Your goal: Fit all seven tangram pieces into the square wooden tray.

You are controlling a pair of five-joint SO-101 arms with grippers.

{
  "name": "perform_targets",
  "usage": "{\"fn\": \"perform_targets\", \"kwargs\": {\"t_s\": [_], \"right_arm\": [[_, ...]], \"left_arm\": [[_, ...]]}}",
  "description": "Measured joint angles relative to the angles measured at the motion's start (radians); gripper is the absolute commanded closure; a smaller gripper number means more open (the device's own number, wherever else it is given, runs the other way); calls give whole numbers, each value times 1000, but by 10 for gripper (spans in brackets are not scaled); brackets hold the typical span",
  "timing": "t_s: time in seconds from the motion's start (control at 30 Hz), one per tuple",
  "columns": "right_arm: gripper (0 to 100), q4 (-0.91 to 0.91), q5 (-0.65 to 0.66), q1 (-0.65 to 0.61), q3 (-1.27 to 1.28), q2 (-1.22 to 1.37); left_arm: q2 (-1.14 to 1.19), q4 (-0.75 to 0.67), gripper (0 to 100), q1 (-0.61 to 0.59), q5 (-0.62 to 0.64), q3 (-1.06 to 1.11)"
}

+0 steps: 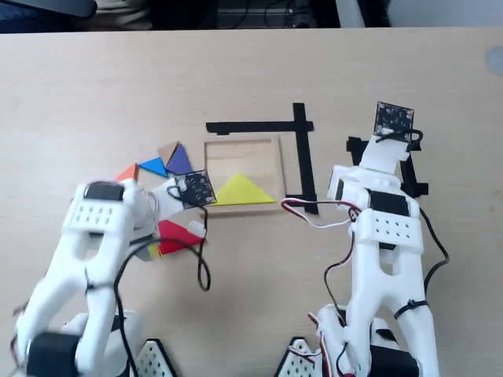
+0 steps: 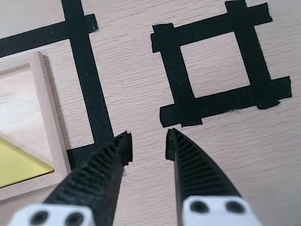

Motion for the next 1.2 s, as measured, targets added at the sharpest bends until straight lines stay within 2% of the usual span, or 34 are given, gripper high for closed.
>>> {"fn": "perform_targets", "kwargs": {"t_s": [0.23,0.37,0.47,0.53,0.67,0.8,0.87,0.97,1.2], "right_arm": [[861,0,0,0,0,0],[874,0,0,0,0,0],[988,0,0,-2,0,0],[971,0,26,-35,0,0],[987,23,144,-135,12,0],[988,81,308,-288,12,0],[988,106,399,-377,12,0],[988,114,476,-503,12,0],[988,115,506,-749,12,2]], "left_arm": [[457,132,721,5,101,-365],[497,135,722,-14,164,-437],[497,135,722,-57,176,-448],[497,135,722,-81,192,-448],[497,91,760,-130,305,-448],[497,-15,988,-167,476,-430],[497,-35,930,-167,528,-397],[497,-46,974,-163,559,-374],[497,-46,970,-163,806,-373]]}}
